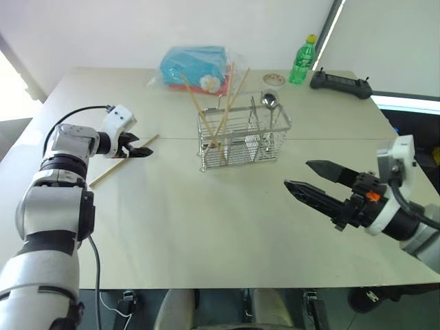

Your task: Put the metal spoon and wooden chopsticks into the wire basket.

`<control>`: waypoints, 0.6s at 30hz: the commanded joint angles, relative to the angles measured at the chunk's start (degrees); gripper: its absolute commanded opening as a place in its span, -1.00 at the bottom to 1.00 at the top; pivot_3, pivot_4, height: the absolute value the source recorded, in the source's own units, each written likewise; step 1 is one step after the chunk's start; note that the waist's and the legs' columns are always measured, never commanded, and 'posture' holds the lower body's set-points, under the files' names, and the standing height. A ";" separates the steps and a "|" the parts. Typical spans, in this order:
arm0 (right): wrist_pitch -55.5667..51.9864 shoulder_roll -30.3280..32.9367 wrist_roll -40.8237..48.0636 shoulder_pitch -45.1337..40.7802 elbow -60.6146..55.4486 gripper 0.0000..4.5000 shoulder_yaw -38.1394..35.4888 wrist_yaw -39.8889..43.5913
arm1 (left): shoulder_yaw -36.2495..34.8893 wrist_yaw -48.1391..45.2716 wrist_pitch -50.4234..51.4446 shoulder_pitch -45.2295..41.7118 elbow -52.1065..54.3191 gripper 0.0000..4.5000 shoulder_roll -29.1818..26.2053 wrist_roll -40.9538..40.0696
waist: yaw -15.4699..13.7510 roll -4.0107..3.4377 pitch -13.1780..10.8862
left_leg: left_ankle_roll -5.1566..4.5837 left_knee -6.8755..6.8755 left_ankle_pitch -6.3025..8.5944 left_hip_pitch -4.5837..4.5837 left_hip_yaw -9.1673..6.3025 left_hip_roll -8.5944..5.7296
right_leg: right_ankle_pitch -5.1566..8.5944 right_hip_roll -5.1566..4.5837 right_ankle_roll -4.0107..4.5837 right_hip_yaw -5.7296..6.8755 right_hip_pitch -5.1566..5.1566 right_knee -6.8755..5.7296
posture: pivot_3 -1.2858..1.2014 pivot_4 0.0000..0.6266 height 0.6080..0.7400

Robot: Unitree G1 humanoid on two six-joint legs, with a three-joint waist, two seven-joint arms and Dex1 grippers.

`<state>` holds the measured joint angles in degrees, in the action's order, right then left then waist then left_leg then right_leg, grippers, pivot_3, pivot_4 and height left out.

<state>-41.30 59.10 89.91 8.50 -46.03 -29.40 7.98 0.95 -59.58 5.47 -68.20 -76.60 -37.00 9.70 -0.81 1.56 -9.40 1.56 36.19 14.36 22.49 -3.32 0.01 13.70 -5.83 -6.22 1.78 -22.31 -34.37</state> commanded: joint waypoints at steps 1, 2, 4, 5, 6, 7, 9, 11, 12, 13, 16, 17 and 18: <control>0.75 -0.61 -0.42 -0.77 -0.10 1.00 0.03 0.45 | -1.48 2.32 -0.37 -2.46 0.65 0.65 -1.12 -0.98 | 0.02 0.00 0.00 | 0.00 0.00 0.00 0.00 0.00 0.00 | 0.00 0.00 0.00 0.00 0.00 0.00 | 0.03 -0.52 0.70; 0.76 -0.66 -0.44 -0.83 -0.04 1.00 0.07 0.39 | -1.39 3.50 -0.80 -2.43 0.60 0.65 -1.20 -0.77 | 0.02 0.00 0.00 | 0.00 0.00 0.00 0.00 0.00 0.00 | 0.00 0.00 -0.01 0.00 0.00 -0.01 | 0.03 -0.52 0.70; 0.80 -0.77 -0.49 -0.84 -0.02 1.00 0.14 0.26 | -1.06 6.76 -1.53 -2.22 0.44 0.65 -1.27 -0.14 | 0.03 0.00 0.00 | 0.00 0.00 0.00 -0.01 0.00 0.00 | -0.01 0.00 -0.01 0.00 0.00 -0.02 | 0.03 -0.52 0.70; 0.81 -0.80 -0.51 -0.82 -0.03 1.00 0.16 0.17 | -0.63 8.33 -1.93 -2.07 0.37 0.65 -1.29 0.39 | 0.03 0.00 0.00 | 0.00 0.00 0.00 -0.01 0.00 0.00 | -0.01 0.01 -0.02 0.00 0.00 -0.03 | 0.03 -0.52 0.70; 0.84 -0.84 -0.52 -0.82 -0.05 1.00 0.18 0.08 | 0.10 10.43 -2.51 -1.88 0.33 0.65 -1.28 1.27 | 0.02 0.00 0.00 | 0.00 0.01 0.00 -0.01 0.00 0.00 | -0.01 0.00 -0.02 0.00 0.00 -0.03 | 0.03 -0.52 0.70; 0.85 -0.87 -0.47 -0.77 -0.10 1.00 0.12 0.01 | 0.68 12.05 -2.90 -1.74 0.28 0.65 -1.25 1.95 | 0.02 0.00 0.00 | 0.00 0.00 0.00 -0.01 0.00 0.00 | -0.01 0.00 -0.02 0.00 0.00 -0.03 | 0.03 -0.52 0.70; 0.86 -0.99 -0.37 -0.65 -0.27 1.00 -0.02 -0.18 | 1.78 15.99 -2.97 -1.55 0.04 0.65 -1.18 3.58 | 0.02 0.00 0.00 | 0.00 0.00 0.00 -0.01 0.00 0.00 | -0.01 0.01 -0.03 0.00 0.00 -0.04 | 0.03 -0.52 0.70; 0.89 -1.08 -0.23 -0.47 -0.47 1.00 -0.20 -0.42 | 2.75 18.63 -2.93 -1.35 -0.22 0.65 -1.10 5.10 | 0.01 0.00 0.00 | 0.00 0.00 0.00 -0.02 0.00 0.00 | -0.01 0.01 -0.04 0.00 0.00 -0.05 | 0.03 -0.52 0.70; 0.89 -1.12 -0.15 -0.34 -0.59 1.00 -0.33 -0.54 | 3.47 19.28 -3.07 -1.09 -0.33 0.65 -1.05 5.91 | 0.02 0.00 0.00 | 0.00 0.00 0.00 -0.02 0.00 0.00 | -0.02 0.01 -0.04 0.00 0.00 -0.05 | 0.03 -0.52 0.70; 0.89 -1.14 -0.06 -0.19 -0.70 1.00 -0.49 -0.64 | 4.08 19.33 -3.15 -0.85 -0.44 0.65 -0.96 6.53 | 0.02 0.01 0.00 | 0.00 0.00 0.00 -0.02 0.01 0.00 | -0.02 0.01 -0.05 0.00 0.00 -0.05 | 0.03 -0.52 0.70; 0.94 -1.09 0.24 0.16 -0.93 1.00 -0.95 -0.92 | 5.35 18.13 -2.60 -0.06 -0.75 0.65 -0.21 7.72 | 0.02 0.00 0.00 | 0.00 0.00 0.00 -0.02 0.02 -0.01 | -0.02 0.01 -0.06 0.00 0.00 -0.05 | 0.03 -0.52 0.70; 0.93 -1.01 0.29 0.22 -0.99 1.00 -1.03 -0.98 | 6.04 18.21 -2.50 0.29 -0.85 0.65 0.05 8.38 | 0.00 0.00 0.00 | 0.00 0.00 0.00 -0.02 0.02 -0.01 | -0.02 0.01 -0.06 0.00 0.00 -0.06 | 0.03 -0.52 0.70; 0.92 -0.92 0.35 0.17 -0.98 1.00 -1.04 -0.99 | 6.51 18.37 -2.44 0.55 -0.93 0.65 0.27 8.86 | -0.02 0.01 0.00 | 0.00 0.00 0.00 -0.02 0.02 -0.01 | -0.02 0.01 -0.06 0.00 0.00 -0.05 | 0.03 -0.52 0.70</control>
<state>-41.30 58.42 89.16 8.89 -45.88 -28.53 7.04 6.53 -41.25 3.26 -67.33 -77.82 -36.57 17.45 -0.83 1.57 -9.41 1.56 36.20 14.36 22.47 -3.30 0.01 13.68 -5.82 -6.28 1.78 -22.31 -34.43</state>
